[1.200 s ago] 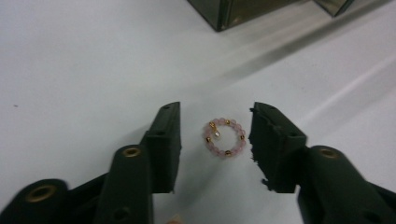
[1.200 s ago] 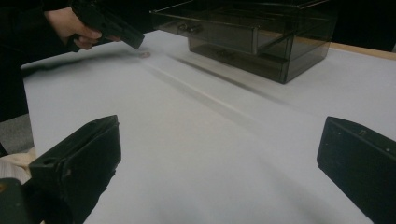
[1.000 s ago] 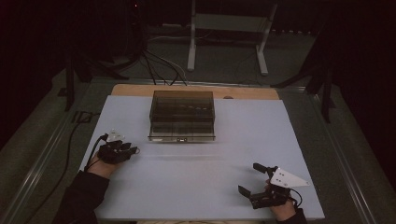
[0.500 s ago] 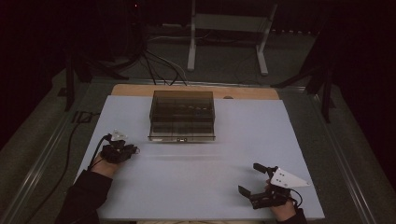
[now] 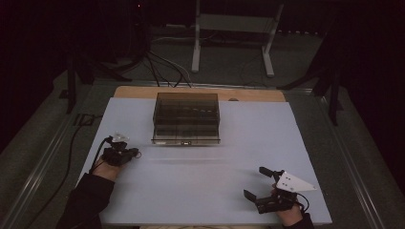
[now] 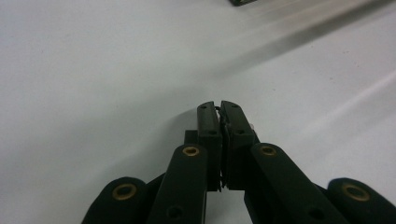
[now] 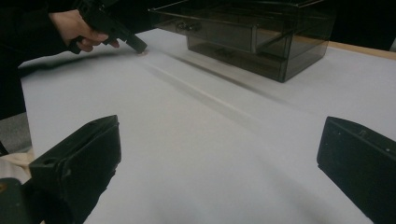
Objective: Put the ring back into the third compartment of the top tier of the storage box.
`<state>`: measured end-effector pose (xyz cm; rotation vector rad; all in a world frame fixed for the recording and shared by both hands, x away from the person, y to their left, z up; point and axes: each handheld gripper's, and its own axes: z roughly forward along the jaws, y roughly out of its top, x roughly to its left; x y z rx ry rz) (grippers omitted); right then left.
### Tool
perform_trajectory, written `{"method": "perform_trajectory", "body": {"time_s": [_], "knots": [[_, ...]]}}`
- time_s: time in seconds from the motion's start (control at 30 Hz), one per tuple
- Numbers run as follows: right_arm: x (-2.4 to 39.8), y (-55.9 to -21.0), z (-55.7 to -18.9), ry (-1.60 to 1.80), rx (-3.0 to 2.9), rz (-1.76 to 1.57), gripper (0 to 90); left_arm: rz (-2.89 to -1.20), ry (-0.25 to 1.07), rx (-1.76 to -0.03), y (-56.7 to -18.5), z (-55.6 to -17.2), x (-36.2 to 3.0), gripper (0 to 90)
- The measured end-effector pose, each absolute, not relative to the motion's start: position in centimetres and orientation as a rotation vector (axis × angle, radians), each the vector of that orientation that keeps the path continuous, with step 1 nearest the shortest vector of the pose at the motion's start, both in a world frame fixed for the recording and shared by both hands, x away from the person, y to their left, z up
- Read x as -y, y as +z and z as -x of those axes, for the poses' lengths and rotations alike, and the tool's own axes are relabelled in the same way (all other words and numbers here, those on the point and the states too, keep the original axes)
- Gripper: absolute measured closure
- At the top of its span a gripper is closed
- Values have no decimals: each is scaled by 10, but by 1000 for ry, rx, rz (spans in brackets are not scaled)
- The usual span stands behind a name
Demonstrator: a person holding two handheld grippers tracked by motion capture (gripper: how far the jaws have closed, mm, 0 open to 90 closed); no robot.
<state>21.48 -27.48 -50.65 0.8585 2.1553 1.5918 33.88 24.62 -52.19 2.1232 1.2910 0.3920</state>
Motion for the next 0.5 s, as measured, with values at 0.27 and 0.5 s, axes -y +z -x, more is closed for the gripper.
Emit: {"method": "perform_trajectory", "body": {"time_s": [0.27,0.5], "knots": [[275,-507,-215,1589,-2155,-857,0,-2112,411,-1290,-519,-338,-248,897],[275,-507,-215,1588,-2157,-861,0,-2089,412,-1284,-514,-336,-250,897]]}}
